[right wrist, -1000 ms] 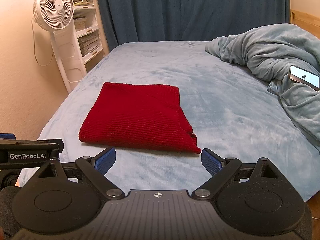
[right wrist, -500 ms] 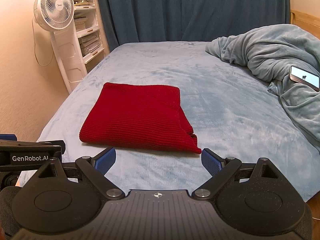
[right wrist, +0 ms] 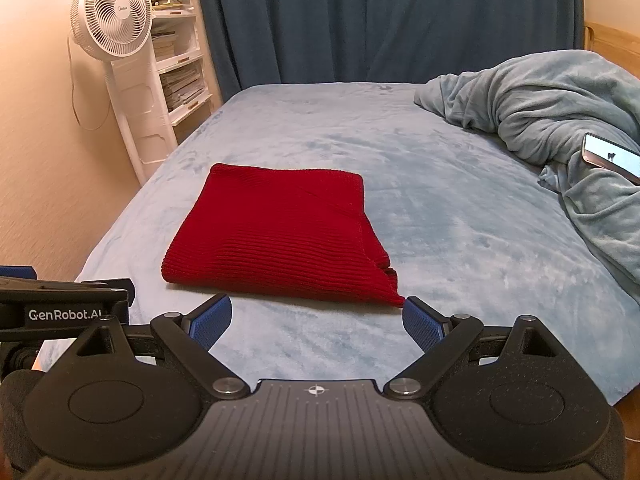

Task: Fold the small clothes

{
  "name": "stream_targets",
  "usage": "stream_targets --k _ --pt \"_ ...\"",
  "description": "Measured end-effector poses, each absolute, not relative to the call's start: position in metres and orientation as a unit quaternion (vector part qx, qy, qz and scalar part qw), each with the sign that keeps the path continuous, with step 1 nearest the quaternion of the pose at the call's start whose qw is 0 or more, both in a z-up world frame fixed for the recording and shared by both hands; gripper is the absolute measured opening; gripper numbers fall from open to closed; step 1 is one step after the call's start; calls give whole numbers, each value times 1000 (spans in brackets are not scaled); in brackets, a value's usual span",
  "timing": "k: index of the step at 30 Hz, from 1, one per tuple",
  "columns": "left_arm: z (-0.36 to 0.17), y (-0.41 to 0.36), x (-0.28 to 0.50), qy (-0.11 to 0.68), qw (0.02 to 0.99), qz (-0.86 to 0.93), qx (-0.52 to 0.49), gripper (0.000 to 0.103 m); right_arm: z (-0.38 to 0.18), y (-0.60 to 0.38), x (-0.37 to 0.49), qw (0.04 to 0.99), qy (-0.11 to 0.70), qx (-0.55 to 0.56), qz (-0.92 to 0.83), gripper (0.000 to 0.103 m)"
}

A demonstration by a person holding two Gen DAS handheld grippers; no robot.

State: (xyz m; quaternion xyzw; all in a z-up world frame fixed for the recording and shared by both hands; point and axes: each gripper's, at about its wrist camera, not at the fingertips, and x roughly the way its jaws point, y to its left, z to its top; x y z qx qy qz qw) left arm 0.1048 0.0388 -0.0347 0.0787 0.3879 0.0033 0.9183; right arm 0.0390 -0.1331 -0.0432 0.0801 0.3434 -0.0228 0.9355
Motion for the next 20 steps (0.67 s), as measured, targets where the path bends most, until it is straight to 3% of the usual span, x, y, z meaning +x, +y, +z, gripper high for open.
stream_targets --k 20 --pt "-32 38 105 385 919 7 83 103 -42 -134 39 935 347 75 -13 93"
